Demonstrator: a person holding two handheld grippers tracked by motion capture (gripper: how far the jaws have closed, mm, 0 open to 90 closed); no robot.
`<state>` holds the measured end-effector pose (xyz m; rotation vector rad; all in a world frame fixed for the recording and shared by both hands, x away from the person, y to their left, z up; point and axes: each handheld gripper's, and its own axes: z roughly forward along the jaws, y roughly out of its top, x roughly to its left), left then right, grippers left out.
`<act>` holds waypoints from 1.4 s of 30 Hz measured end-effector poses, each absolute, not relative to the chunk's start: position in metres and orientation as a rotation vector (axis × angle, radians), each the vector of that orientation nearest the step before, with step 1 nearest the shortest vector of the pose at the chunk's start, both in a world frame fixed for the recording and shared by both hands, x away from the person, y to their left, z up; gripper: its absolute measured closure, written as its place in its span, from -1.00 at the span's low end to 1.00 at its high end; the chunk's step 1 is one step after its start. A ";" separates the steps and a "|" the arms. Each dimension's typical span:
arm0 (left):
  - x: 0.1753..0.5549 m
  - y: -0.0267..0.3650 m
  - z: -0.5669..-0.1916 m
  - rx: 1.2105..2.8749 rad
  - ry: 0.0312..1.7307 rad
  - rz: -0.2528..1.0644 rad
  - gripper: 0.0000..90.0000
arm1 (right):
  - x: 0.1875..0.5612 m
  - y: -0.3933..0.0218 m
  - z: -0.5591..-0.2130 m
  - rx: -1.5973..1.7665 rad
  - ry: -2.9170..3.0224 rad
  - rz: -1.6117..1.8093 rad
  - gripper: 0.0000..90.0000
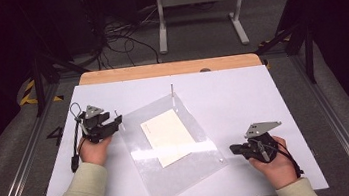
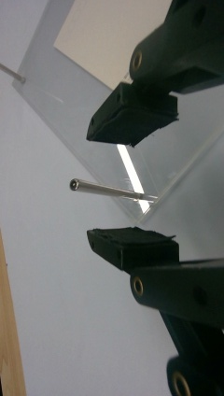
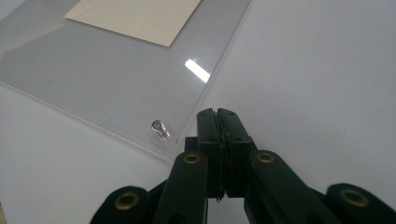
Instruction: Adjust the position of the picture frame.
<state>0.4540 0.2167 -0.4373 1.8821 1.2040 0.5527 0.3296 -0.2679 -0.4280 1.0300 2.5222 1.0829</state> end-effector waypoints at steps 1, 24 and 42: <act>0.458 0.214 -0.440 1.880 1.204 0.574 0.19 | 0.329 -0.269 -0.428 1.030 2.520 1.085 0.94; 0.496 0.166 -0.417 1.965 1.113 0.658 0.89 | 0.317 -0.276 -0.427 1.020 2.512 1.111 0.91; 0.545 0.117 -0.431 2.024 1.058 0.537 0.88 | 0.302 -0.281 -0.425 1.002 2.505 1.141 0.89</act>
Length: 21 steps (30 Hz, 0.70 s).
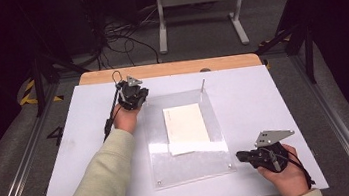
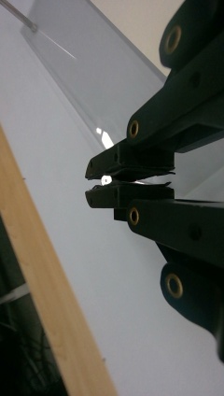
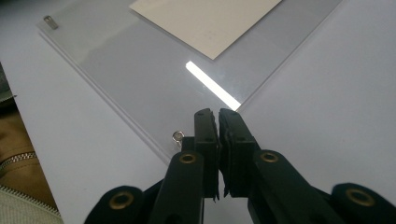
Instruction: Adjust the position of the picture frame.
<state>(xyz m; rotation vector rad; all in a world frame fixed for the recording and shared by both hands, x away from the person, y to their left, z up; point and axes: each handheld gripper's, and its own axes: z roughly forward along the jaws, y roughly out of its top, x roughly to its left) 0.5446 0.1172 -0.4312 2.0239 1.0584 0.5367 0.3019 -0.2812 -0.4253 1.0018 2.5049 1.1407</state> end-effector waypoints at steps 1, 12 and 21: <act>0.544 0.118 -0.432 2.012 1.063 0.525 0.87 | 0.301 -0.281 -0.425 0.996 2.506 1.144 0.89; 0.489 0.132 -0.403 2.007 0.900 0.538 0.12 | 0.307 -0.275 -0.425 0.958 2.506 1.124 0.80; 0.425 0.137 -0.395 2.006 0.761 0.427 0.12 | 0.313 -0.274 -0.425 0.905 2.493 1.141 0.72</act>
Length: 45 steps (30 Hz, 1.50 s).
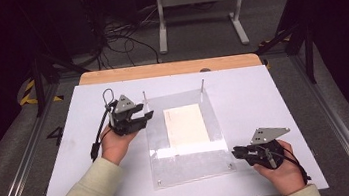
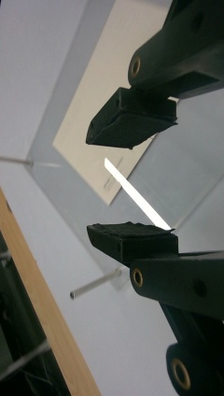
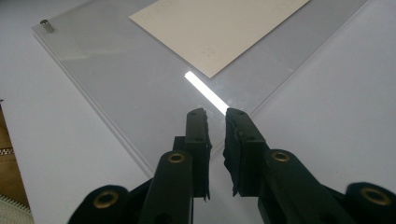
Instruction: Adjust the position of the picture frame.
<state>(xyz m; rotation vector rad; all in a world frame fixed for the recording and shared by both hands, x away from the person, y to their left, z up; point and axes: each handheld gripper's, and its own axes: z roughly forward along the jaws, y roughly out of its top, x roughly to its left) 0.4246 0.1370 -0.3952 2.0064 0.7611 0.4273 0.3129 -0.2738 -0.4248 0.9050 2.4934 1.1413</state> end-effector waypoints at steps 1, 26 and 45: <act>0.418 0.139 -0.394 2.010 0.751 0.411 0.12 | 0.313 -0.273 -0.426 0.896 2.493 1.144 0.70; 0.328 0.163 -0.428 2.078 0.496 0.091 0.10 | 0.311 -0.263 -0.435 0.676 2.582 1.188 0.61; 0.317 0.144 -0.454 2.237 0.389 -0.020 0.36 | 0.308 -0.264 -0.442 0.660 2.644 1.151 0.58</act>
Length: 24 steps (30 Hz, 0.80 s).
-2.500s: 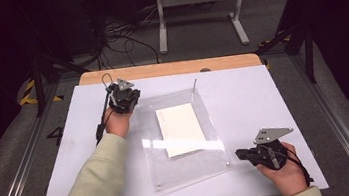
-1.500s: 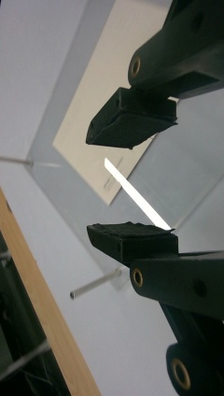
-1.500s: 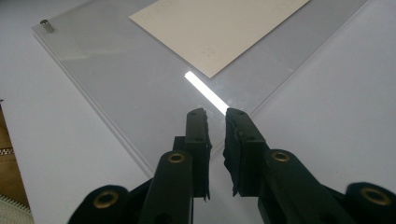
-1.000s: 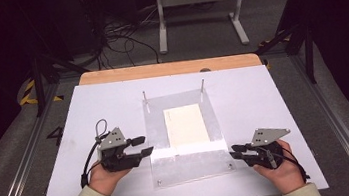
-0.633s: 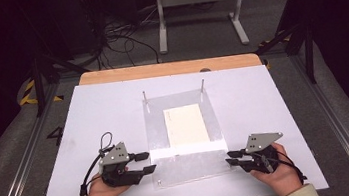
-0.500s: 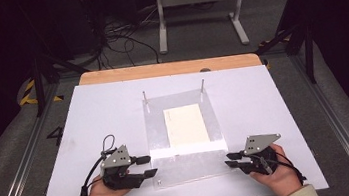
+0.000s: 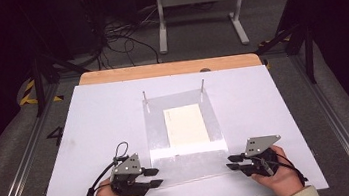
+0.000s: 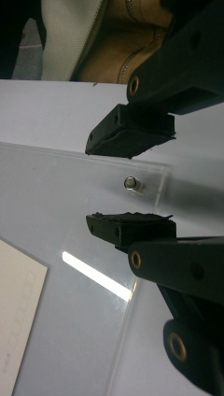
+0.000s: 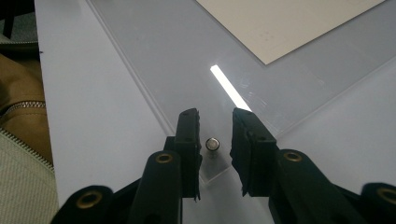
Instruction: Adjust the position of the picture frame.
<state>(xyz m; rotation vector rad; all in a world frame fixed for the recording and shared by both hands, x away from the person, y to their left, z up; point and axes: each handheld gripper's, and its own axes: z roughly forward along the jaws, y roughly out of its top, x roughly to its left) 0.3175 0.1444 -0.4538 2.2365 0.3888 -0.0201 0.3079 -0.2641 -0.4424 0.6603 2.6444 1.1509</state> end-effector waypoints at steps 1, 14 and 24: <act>0.318 0.143 -0.455 2.242 0.385 -0.025 0.38 | 0.308 -0.264 -0.443 0.662 2.645 1.150 0.59; 0.316 0.137 -0.461 2.278 0.391 -0.020 0.83 | 0.309 -0.261 -0.448 0.627 2.669 1.126 0.66; 0.315 0.142 -0.459 2.303 0.348 -0.058 0.85 | 0.300 -0.254 -0.447 0.583 2.680 1.089 0.84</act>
